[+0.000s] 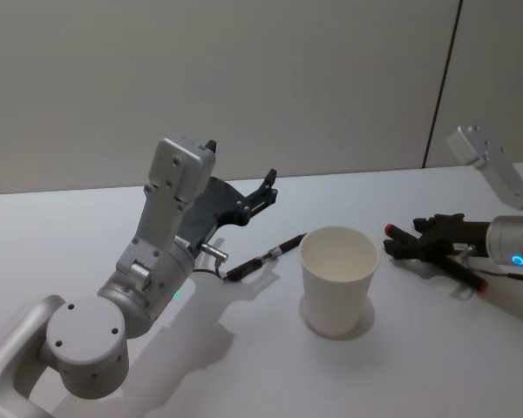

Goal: Place the pen into the pen holder.

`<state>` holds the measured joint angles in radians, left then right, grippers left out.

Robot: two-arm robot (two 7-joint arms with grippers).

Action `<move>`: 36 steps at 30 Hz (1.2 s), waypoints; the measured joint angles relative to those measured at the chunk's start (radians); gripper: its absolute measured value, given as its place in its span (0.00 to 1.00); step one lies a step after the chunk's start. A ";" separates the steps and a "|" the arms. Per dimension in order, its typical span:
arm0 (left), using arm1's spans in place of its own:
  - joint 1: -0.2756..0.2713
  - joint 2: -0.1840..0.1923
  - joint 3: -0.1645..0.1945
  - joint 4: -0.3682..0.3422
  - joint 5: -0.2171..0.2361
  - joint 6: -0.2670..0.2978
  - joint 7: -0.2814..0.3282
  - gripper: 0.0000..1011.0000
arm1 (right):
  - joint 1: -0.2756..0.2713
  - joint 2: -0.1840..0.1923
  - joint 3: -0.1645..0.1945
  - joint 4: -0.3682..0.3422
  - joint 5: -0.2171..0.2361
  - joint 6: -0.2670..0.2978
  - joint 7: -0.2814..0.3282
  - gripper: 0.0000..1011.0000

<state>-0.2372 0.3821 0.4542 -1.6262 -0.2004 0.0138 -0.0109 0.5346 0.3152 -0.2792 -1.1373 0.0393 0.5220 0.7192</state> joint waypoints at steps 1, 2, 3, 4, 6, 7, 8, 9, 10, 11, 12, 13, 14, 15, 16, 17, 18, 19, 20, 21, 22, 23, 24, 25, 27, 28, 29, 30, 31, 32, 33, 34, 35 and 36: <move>0.000 0.000 0.000 0.000 0.000 0.000 0.000 0.99 | 0.000 0.000 0.000 0.000 0.000 0.000 0.000 0.80; 0.000 0.000 0.000 0.000 0.000 0.000 0.000 0.99 | 0.000 0.000 0.000 0.001 0.000 0.000 0.000 0.79; 0.000 0.000 0.000 0.000 0.000 0.000 0.000 0.99 | 0.000 0.000 -0.001 0.001 -0.001 -0.001 0.000 0.79; 0.000 0.000 0.000 0.000 0.000 0.000 0.000 0.99 | 0.000 0.000 -0.001 0.002 -0.001 -0.001 0.001 0.78; 0.000 0.000 0.000 0.000 0.000 0.000 0.000 0.99 | 0.000 0.000 -0.001 0.002 -0.001 -0.001 0.001 0.77; 0.000 0.000 0.000 0.000 0.000 0.000 0.000 0.99 | 0.000 0.000 -0.001 0.002 -0.001 -0.001 0.001 0.77; 0.000 0.000 0.000 0.000 0.000 0.000 0.000 0.99 | 0.000 0.000 -0.001 0.003 -0.001 -0.001 0.002 0.76; 0.000 0.000 0.000 0.000 0.000 0.000 0.000 0.99 | 0.000 0.000 -0.001 0.003 -0.001 -0.001 0.002 0.75; 0.000 0.000 0.000 0.000 0.000 0.000 0.000 0.99 | 0.000 0.000 -0.002 0.003 -0.002 -0.001 0.002 0.75; 0.000 0.000 0.000 0.000 0.000 0.000 0.000 0.99 | 0.001 0.000 -0.002 0.003 -0.002 -0.001 0.002 0.74; 0.000 0.000 0.000 0.000 0.000 0.000 0.000 0.99 | 0.001 0.000 -0.002 0.004 -0.002 -0.001 0.002 0.73; 0.000 0.000 0.000 0.000 0.000 0.000 0.000 0.99 | 0.001 0.000 -0.002 0.004 -0.002 -0.001 0.002 0.73; 0.000 0.000 0.000 0.000 0.000 0.000 0.000 0.99 | 0.001 0.000 -0.002 0.004 -0.002 -0.001 0.002 0.72; 0.000 0.000 0.000 0.000 0.000 0.000 0.000 0.99 | 0.001 0.000 -0.002 0.004 -0.002 -0.001 0.002 0.71; 0.000 0.000 0.000 0.000 0.000 0.000 0.000 0.99 | 0.001 0.000 -0.002 0.004 -0.002 -0.001 0.002 0.71; 0.000 0.000 0.000 0.000 0.000 0.000 0.000 0.99 | 0.001 0.000 -0.002 0.004 -0.002 -0.001 0.002 0.70; 0.000 0.000 0.000 0.000 0.000 0.000 0.000 0.99 | 0.001 0.000 -0.002 0.004 -0.002 -0.001 0.002 0.70; 0.000 0.000 0.000 0.000 0.000 0.000 0.000 0.99 | 0.001 0.000 -0.003 0.005 -0.002 -0.001 0.002 0.69; 0.000 0.000 0.000 0.000 0.000 0.000 0.000 0.99 | 0.001 0.000 -0.003 0.005 -0.002 -0.001 0.002 0.68; 0.000 0.000 0.000 0.000 0.000 0.000 0.000 0.99 | 0.001 0.000 -0.003 0.005 -0.002 -0.001 0.002 0.68; 0.000 0.000 0.000 0.000 0.000 0.000 0.000 0.99 | 0.001 0.000 -0.003 0.005 -0.002 -0.001 0.003 0.67; 0.000 0.000 0.000 0.000 0.000 0.000 0.000 0.99 | 0.001 0.000 -0.003 0.005 -0.002 -0.001 0.003 0.66; 0.000 0.000 0.000 0.000 0.000 0.000 0.000 0.99 | 0.001 0.000 -0.003 0.005 -0.002 -0.001 0.003 0.66; 0.000 0.000 0.000 0.000 0.000 0.000 0.000 0.99 | 0.001 0.000 -0.003 0.005 -0.002 -0.001 0.003 0.65; 0.000 0.000 0.000 0.000 0.000 0.000 0.000 0.99 | 0.001 0.000 -0.003 0.005 -0.002 -0.001 0.003 0.64; 0.000 0.000 0.000 0.000 0.000 0.000 0.000 0.99 | 0.000 0.000 -0.003 0.005 -0.002 -0.001 0.002 0.64; 0.000 0.000 0.000 0.000 0.000 0.000 0.000 0.99 | 0.000 0.000 -0.003 0.005 -0.002 -0.001 0.002 0.63; 0.000 0.000 0.000 0.000 0.000 0.000 0.000 0.99 | 0.000 0.000 -0.003 0.005 -0.002 -0.001 0.002 0.62; 0.000 0.000 0.000 0.000 0.000 0.000 0.000 0.99 | 0.000 0.000 -0.003 0.005 -0.002 -0.001 0.002 0.61; 0.000 0.000 0.000 0.000 0.000 0.000 0.000 0.99 | 0.000 0.000 -0.003 0.005 -0.002 -0.001 0.002 0.61; 0.000 0.000 0.000 0.000 0.000 0.000 0.000 0.99 | 0.000 0.000 -0.003 0.005 -0.002 -0.001 0.002 0.60; 0.000 0.000 0.000 0.000 0.000 0.000 0.000 0.99 | 0.000 0.000 -0.003 0.006 -0.002 -0.001 0.002 0.60; 0.000 0.000 0.000 0.000 0.000 0.000 0.000 0.99 | 0.000 0.000 -0.003 0.006 -0.002 -0.001 0.002 0.59; 0.000 0.000 0.000 0.000 0.000 0.000 0.000 0.99 | 0.000 0.000 -0.003 0.006 -0.002 -0.001 0.002 0.58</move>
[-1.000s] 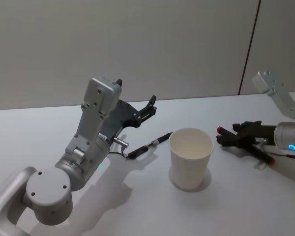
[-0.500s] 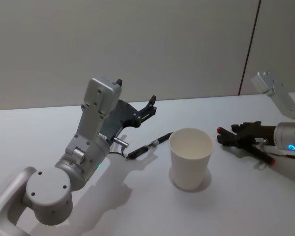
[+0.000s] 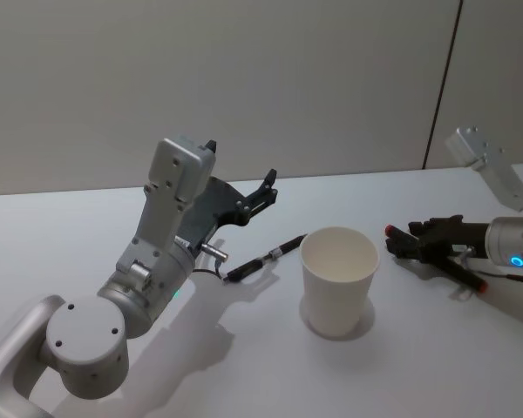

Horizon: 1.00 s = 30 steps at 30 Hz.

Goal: Place the pen into the pen holder.

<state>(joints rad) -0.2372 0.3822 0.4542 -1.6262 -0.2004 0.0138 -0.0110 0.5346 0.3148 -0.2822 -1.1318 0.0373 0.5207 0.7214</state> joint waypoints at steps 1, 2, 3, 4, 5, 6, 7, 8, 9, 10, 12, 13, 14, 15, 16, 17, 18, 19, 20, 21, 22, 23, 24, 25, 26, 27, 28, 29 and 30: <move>0.000 0.000 0.000 0.000 0.000 0.000 0.000 0.99 | 0.000 0.000 0.000 0.000 0.000 0.000 0.000 0.58; 0.000 0.000 0.000 0.000 0.000 0.000 0.000 0.99 | 0.000 0.000 0.000 0.000 0.000 0.000 0.000 0.57; 0.000 0.000 0.000 0.000 0.000 0.000 0.000 0.99 | 0.000 0.000 0.000 0.000 0.000 0.000 0.000 0.56; 0.000 0.000 0.000 0.000 0.000 0.000 0.000 0.99 | 0.000 0.000 0.000 0.000 0.000 0.000 0.000 0.56; 0.000 0.000 0.000 0.000 0.000 0.000 0.000 0.99 | 0.000 0.000 0.000 0.000 0.000 0.000 0.000 0.56; 0.000 0.000 0.000 0.000 0.000 0.000 0.000 0.99 | 0.000 0.000 0.000 0.000 0.000 0.000 0.000 0.54; 0.000 0.000 0.000 0.000 0.000 0.000 0.000 0.99 | 0.000 0.000 0.000 0.000 0.000 0.000 0.000 0.53; 0.000 0.000 0.000 0.000 0.000 0.000 0.000 0.99 | 0.000 0.000 0.000 0.000 0.000 0.000 0.000 0.53; 0.000 0.000 0.000 0.000 0.000 0.000 0.000 0.99 | 0.000 0.000 0.000 0.001 0.000 0.000 0.000 0.52; 0.000 0.000 0.000 0.000 0.000 0.000 0.000 0.99 | 0.000 0.000 0.000 0.001 -0.001 0.000 -0.001 0.52; 0.000 0.000 0.000 0.000 0.000 0.000 0.000 0.99 | 0.000 0.000 0.000 0.001 -0.001 0.000 -0.001 0.50; 0.000 0.000 0.000 0.000 0.000 0.000 0.000 0.99 | 0.000 0.000 0.000 0.001 -0.001 0.000 -0.001 0.50; 0.000 0.000 0.000 0.000 0.000 0.000 0.000 0.99 | 0.000 0.000 0.000 0.001 -0.001 0.000 -0.001 0.49; 0.000 0.000 0.000 0.000 0.000 0.000 0.000 0.99 | 0.000 0.000 0.000 0.001 -0.001 0.000 -0.001 0.48; 0.000 0.000 0.000 0.000 0.000 0.000 0.000 0.99 | 0.000 0.000 0.000 0.001 -0.001 0.000 -0.001 0.48; 0.000 0.000 0.000 0.000 0.000 0.000 0.000 0.99 | 0.000 0.000 0.000 0.001 -0.001 0.000 -0.001 0.47; 0.000 0.000 0.000 0.000 0.000 0.000 0.000 0.99 | 0.000 0.000 0.000 0.001 -0.001 0.000 -0.001 0.46; 0.000 0.000 0.000 0.000 0.000 0.000 0.000 0.99 | 0.000 0.000 0.000 0.001 -0.001 0.000 -0.001 0.46; 0.000 0.000 0.000 0.000 0.000 0.000 0.000 0.99 | 0.000 0.000 0.000 0.001 -0.001 0.000 -0.001 0.45; 0.000 0.000 0.000 0.000 0.000 0.000 0.000 0.99 | 0.000 0.000 0.000 0.001 -0.001 0.000 -0.001 0.44; 0.000 0.000 0.000 0.000 0.000 0.000 0.000 0.99 | 0.000 0.000 0.000 0.001 -0.001 0.000 -0.001 0.44; 0.000 0.000 0.000 0.000 0.000 0.000 0.000 0.99 | 0.000 0.000 0.000 0.001 -0.001 0.000 -0.001 0.43; 0.000 0.000 0.000 0.000 0.000 0.000 0.000 0.99 | 0.000 0.000 0.000 0.001 -0.001 0.000 -0.001 0.43; 0.000 0.000 0.000 0.000 0.000 0.000 0.000 0.99 | 0.000 0.000 0.000 0.001 -0.001 0.000 -0.001 0.42; 0.000 0.000 0.000 0.000 0.000 0.000 0.000 0.99 | 0.000 0.000 0.000 0.001 -0.001 0.000 -0.001 0.41; 0.000 0.000 0.000 0.000 0.000 0.000 0.000 0.99 | 0.000 0.000 0.000 0.001 -0.002 0.000 -0.001 0.40; 0.000 0.000 0.000 0.000 0.000 0.000 0.000 0.99 | 0.000 0.000 0.000 0.001 -0.001 0.000 -0.001 0.40; 0.000 0.000 0.000 0.000 0.000 0.000 0.000 0.99 | 0.000 0.000 0.000 0.001 -0.001 0.000 -0.001 0.39; 0.000 0.000 0.000 0.000 0.000 0.000 0.000 0.99 | 0.000 0.000 0.000 0.001 -0.002 0.000 -0.001 0.38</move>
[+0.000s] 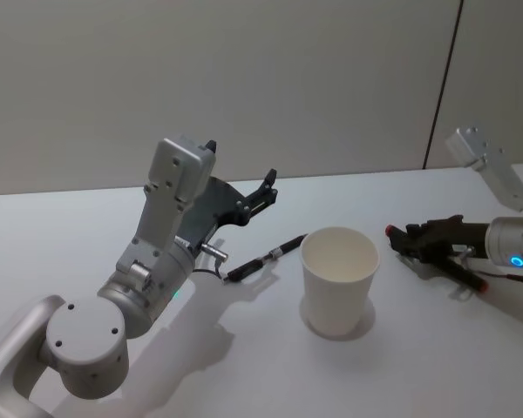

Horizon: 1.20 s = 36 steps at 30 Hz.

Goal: Place the pen into the pen holder.

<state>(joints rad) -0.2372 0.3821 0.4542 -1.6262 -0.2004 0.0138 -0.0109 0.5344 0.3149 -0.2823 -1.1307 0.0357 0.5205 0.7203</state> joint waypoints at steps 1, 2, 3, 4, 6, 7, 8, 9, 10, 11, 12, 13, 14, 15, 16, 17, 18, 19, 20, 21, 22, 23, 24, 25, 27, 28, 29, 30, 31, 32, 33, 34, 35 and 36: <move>0.000 0.000 0.000 0.000 0.000 0.000 0.000 0.99 | 0.000 0.000 0.000 0.000 0.000 0.000 0.000 0.37; 0.000 0.000 0.000 0.000 0.000 0.000 0.000 0.99 | 0.000 0.000 0.000 0.000 0.000 0.000 0.000 0.37; 0.000 0.000 0.000 0.000 0.000 0.000 0.000 0.99 | 0.000 0.000 0.000 0.000 0.000 0.000 0.000 0.36; 0.000 0.000 0.000 0.000 0.000 0.000 0.000 0.99 | 0.000 0.000 0.000 0.000 0.000 0.000 0.000 0.35; 0.000 0.000 0.000 0.000 0.000 0.000 0.000 0.99 | 0.000 0.000 0.000 0.000 0.000 0.000 0.000 0.34; 0.000 0.000 0.000 0.000 0.000 0.000 0.000 0.99 | 0.000 0.000 0.000 0.000 0.000 0.000 0.000 0.33; 0.000 0.000 0.000 0.000 0.000 0.000 0.000 0.99 | 0.000 0.000 0.000 0.000 0.000 0.000 0.000 0.33; 0.000 0.000 0.000 0.000 0.000 0.000 0.000 0.99 | 0.000 0.000 0.000 0.000 0.000 0.000 0.000 0.32; 0.000 0.000 0.000 0.000 0.000 0.000 0.000 0.99 | 0.000 0.000 0.000 0.000 0.000 0.000 0.000 0.31; 0.000 0.000 0.000 0.000 0.000 0.000 0.000 0.99 | 0.000 0.000 0.000 0.000 0.000 0.000 0.000 0.31; 0.000 0.000 0.000 0.000 0.000 0.000 0.000 0.99 | 0.000 0.000 0.000 0.000 0.000 0.000 0.000 0.30; 0.000 0.000 0.000 0.000 0.000 0.000 0.000 0.99 | 0.000 0.000 0.000 0.000 0.000 0.000 0.000 0.30; 0.000 0.000 0.000 0.000 0.000 0.000 0.000 0.99 | 0.000 0.000 0.000 0.000 0.000 0.000 0.000 0.29; 0.000 0.000 0.000 0.000 0.000 0.000 0.000 0.99 | 0.000 0.000 0.000 0.000 0.000 0.000 0.000 0.28; 0.000 0.000 0.000 0.000 0.000 0.000 0.000 0.99 | 0.000 0.000 0.000 0.000 0.000 0.000 0.000 0.28; 0.000 0.000 0.000 0.000 0.000 0.000 0.000 0.99 | 0.000 0.000 0.000 0.000 0.000 0.000 0.000 0.27; 0.000 0.000 0.000 0.000 0.000 0.000 0.000 0.99 | 0.000 0.000 0.000 0.000 0.000 0.000 0.000 0.26; 0.000 0.000 0.000 0.000 0.000 0.000 0.000 0.99 | 0.000 0.000 0.000 0.000 0.000 0.000 0.000 0.26; 0.000 0.000 0.000 0.000 0.000 0.000 0.000 0.99 | 0.000 0.000 0.000 0.000 0.000 0.000 0.000 0.24; 0.000 0.000 0.000 0.000 0.000 0.000 0.000 0.99 | 0.000 0.000 0.000 0.000 0.000 0.000 0.000 0.24; 0.000 0.000 0.000 0.000 0.000 0.000 0.000 0.99 | 0.000 0.000 0.000 0.000 0.000 0.001 0.000 0.24; 0.000 0.000 0.000 0.000 0.000 0.000 0.000 0.99 | 0.000 0.000 0.000 0.000 0.000 0.001 0.000 0.23; 0.000 0.000 0.000 0.000 0.000 0.000 0.000 0.99 | 0.000 0.000 0.000 0.000 0.000 0.001 0.000 0.22; 0.000 0.000 0.000 0.000 0.000 0.000 0.000 0.99 | 0.000 0.000 0.000 0.000 0.000 0.001 0.000 0.21; 0.000 0.000 0.000 0.000 0.000 0.000 0.000 0.99 | 0.000 0.000 0.000 0.000 0.000 0.001 0.000 0.20; 0.000 0.000 0.000 0.000 0.000 0.000 0.000 0.99 | 0.000 0.000 0.000 0.000 0.000 0.001 0.000 0.20; 0.000 0.000 0.000 0.000 0.000 0.000 0.000 0.99 | 0.000 0.000 0.000 0.000 0.000 0.001 0.000 0.20; 0.000 0.000 0.000 0.000 0.000 0.000 0.000 0.99 | 0.000 0.000 0.000 0.000 0.000 0.001 0.000 0.19; 0.000 0.000 0.000 0.000 0.000 0.000 0.000 0.99 | 0.000 0.000 0.000 0.000 0.000 0.001 0.000 0.19; 0.000 0.000 0.000 0.000 0.000 0.000 0.000 0.99 | 0.000 0.000 0.000 0.000 0.000 0.001 0.000 0.19; 0.000 0.000 0.000 0.000 0.000 0.000 0.000 0.99 | 0.000 0.000 0.000 0.000 0.000 0.001 0.000 0.19; 0.000 0.000 0.000 0.000 0.000 0.000 0.000 0.99 | 0.000 0.000 0.000 0.000 0.000 0.001 0.000 0.19; 0.000 0.000 0.000 0.000 0.000 0.000 0.000 0.99 | 0.000 0.000 0.000 0.000 0.000 0.001 0.000 0.19; 0.000 0.000 0.000 0.000 0.000 0.000 0.000 0.99 | 0.000 0.000 0.000 0.000 0.000 0.001 0.000 0.19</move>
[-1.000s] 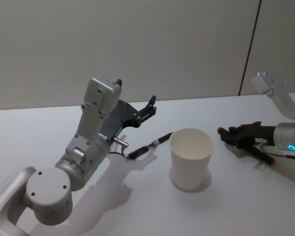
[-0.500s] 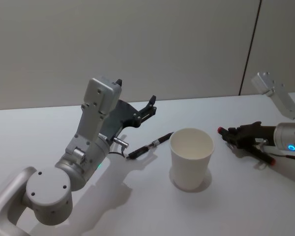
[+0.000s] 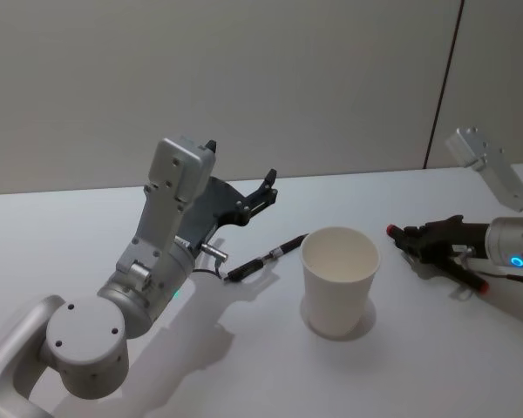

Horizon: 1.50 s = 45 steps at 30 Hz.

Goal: Place the pen into the pen holder.

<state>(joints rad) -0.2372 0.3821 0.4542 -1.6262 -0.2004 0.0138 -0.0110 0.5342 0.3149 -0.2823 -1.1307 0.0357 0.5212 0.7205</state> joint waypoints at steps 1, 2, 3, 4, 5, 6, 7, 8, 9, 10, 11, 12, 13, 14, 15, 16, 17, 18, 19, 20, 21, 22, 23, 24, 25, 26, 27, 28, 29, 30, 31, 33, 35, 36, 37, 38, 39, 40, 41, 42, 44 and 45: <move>0.000 0.000 0.000 0.000 0.000 0.000 0.000 0.99 | 0.000 0.000 0.000 0.000 0.000 0.000 0.000 0.19; 0.000 0.000 0.000 0.000 0.000 0.000 0.000 0.99 | 0.000 0.000 0.000 0.000 0.000 0.000 0.000 0.18; 0.000 0.000 0.000 0.000 0.000 0.000 0.000 0.99 | 0.000 0.000 0.000 0.000 0.000 0.000 0.000 0.18; 0.000 0.000 0.000 0.000 0.000 0.000 0.000 0.99 | 0.000 0.000 0.000 0.000 0.000 0.000 0.000 0.18; 0.000 0.000 0.000 0.000 0.000 0.000 0.000 0.99 | 0.000 0.000 0.000 0.000 0.000 0.000 0.000 0.18; 0.000 0.000 0.000 0.000 0.000 0.000 0.000 0.99 | 0.000 0.000 0.000 0.000 0.000 0.000 0.000 0.18; 0.000 0.000 0.000 0.000 0.000 0.000 0.000 0.99 | 0.000 0.000 0.000 0.000 0.000 0.000 0.000 0.18; 0.000 0.000 0.000 0.000 0.000 0.000 0.000 0.99 | 0.000 0.000 0.000 0.000 0.000 0.000 0.000 0.18; 0.000 0.000 0.000 0.000 0.000 0.000 0.000 0.99 | 0.000 0.000 0.000 0.000 0.000 0.000 0.000 0.18; 0.000 0.000 0.000 0.000 0.000 0.000 0.000 0.99 | 0.000 0.000 0.000 0.000 0.000 0.000 0.000 0.18; 0.000 0.000 0.000 0.000 0.000 0.000 0.000 0.99 | 0.000 0.000 0.000 0.000 0.000 0.000 0.000 0.18; 0.000 0.000 0.000 0.000 0.000 0.000 0.000 0.99 | 0.000 0.000 0.000 0.000 0.000 0.000 0.000 0.18; 0.000 0.000 0.000 0.000 0.000 0.000 0.000 0.99 | 0.000 0.000 0.000 0.000 0.000 0.000 0.000 0.18; 0.000 0.000 0.000 0.000 0.000 0.000 0.000 0.99 | 0.000 0.000 0.000 0.000 0.000 0.000 0.000 0.18; 0.000 0.000 0.000 0.000 0.000 0.000 0.000 0.99 | 0.000 0.000 0.000 0.000 0.000 0.000 0.000 0.18; 0.000 0.000 0.000 0.000 0.000 0.000 0.000 0.99 | 0.000 0.000 0.000 0.000 0.000 0.000 0.000 0.18; 0.000 0.000 0.000 0.000 0.000 0.000 0.000 0.99 | 0.000 0.000 0.000 0.000 0.000 0.000 0.000 0.18; 0.000 0.000 0.000 0.000 0.000 0.000 0.000 0.99 | 0.000 0.000 0.000 0.000 0.000 0.000 0.000 0.18; 0.000 0.000 0.000 0.000 0.000 0.000 0.000 0.99 | 0.000 0.000 0.000 0.000 0.000 0.000 0.000 0.18; 0.000 0.000 0.000 0.000 0.000 0.000 0.000 0.99 | 0.000 0.000 0.000 0.000 0.000 0.000 0.000 0.18; 0.000 0.000 0.000 0.000 0.000 0.000 0.000 0.99 | 0.000 0.000 0.000 0.001 0.001 0.000 0.000 0.18; 0.000 0.000 0.000 0.000 0.000 0.000 0.000 0.99 | 0.001 -0.001 0.000 0.003 0.002 -0.002 0.000 0.18; 0.000 0.000 0.000 0.000 0.000 0.000 0.000 0.99 | 0.002 -0.001 -0.001 0.005 0.002 -0.004 0.000 0.18; 0.000 0.000 0.000 0.000 0.000 0.000 0.000 0.99 | 0.003 -0.001 -0.001 0.006 0.003 -0.007 0.000 0.18; 0.000 0.000 0.000 0.000 0.000 0.000 0.000 0.99 | 0.005 -0.003 -0.003 0.011 0.005 -0.014 0.000 0.18; 0.000 0.000 0.000 0.000 0.000 0.000 0.000 0.99 | 0.006 -0.004 -0.003 0.014 0.007 -0.021 0.001 0.18; 0.000 0.000 0.000 0.000 0.000 0.000 0.000 0.99 | 0.006 -0.005 -0.004 0.016 0.009 -0.025 0.001 0.18; 0.000 0.000 0.000 0.000 0.000 0.000 0.000 0.99 | 0.007 -0.007 -0.006 0.022 0.015 -0.040 0.001 0.18; 0.000 0.000 0.000 0.000 0.000 0.000 0.000 0.99 | 0.008 -0.008 -0.006 0.024 0.018 -0.046 0.002 0.18; 0.000 0.000 0.000 0.000 0.000 0.000 0.000 0.99 | 0.009 -0.009 -0.007 0.027 0.022 -0.055 0.002 0.18; 0.000 0.000 0.000 0.000 0.000 0.000 0.000 0.99 | 0.009 -0.010 -0.008 0.029 0.026 -0.062 0.002 0.18; 0.000 0.000 0.000 0.000 0.000 0.000 0.000 0.99 | 0.011 -0.015 -0.010 0.034 0.039 -0.082 0.003 0.18; 0.000 0.000 0.000 0.000 0.000 0.000 0.000 0.99 | 0.012 -0.019 -0.013 0.034 0.052 -0.097 0.005 0.18; 0.000 0.000 0.000 0.000 0.000 0.000 0.000 0.99 | 0.014 -0.021 -0.013 0.033 0.065 -0.111 0.007 0.18; 0.000 0.000 0.000 0.000 0.000 0.000 0.000 0.99 | 0.015 -0.022 -0.013 0.032 0.071 -0.118 0.007 0.18; 0.000 0.000 0.000 0.000 0.000 0.000 0.000 0.99 | 0.016 -0.023 -0.013 0.029 0.080 -0.128 0.008 0.18; 0.000 0.000 0.000 0.000 0.000 0.000 0.000 0.99 | 0.017 -0.025 -0.011 0.023 0.094 -0.143 0.009 0.18; 0.000 0.000 0.000 0.000 0.000 0.000 0.000 0.99 | 0.017 -0.026 -0.011 0.020 0.102 -0.150 0.009 0.18; 0.000 0.000 0.000 0.000 0.000 0.000 0.000 0.99 | 0.018 -0.026 -0.010 0.016 0.109 -0.158 0.010 0.18; 0.000 0.000 0.000 0.000 0.000 0.000 0.000 0.99 | 0.019 -0.027 -0.007 0.008 0.126 -0.174 0.011 0.18; 0.000 0.000 0.000 0.000 0.000 0.000 0.000 0.99 | 0.019 -0.027 -0.005 0.000 0.143 -0.191 0.012 0.18; 0.000 0.000 0.000 0.000 0.000 0.000 0.000 0.99 | 0.019 -0.028 -0.004 -0.004 0.148 -0.196 0.012 0.18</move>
<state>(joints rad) -0.2372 0.3821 0.4542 -1.6262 -0.2004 0.0138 -0.0110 0.5537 0.2873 -0.2862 -1.1348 0.1836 0.3256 0.7324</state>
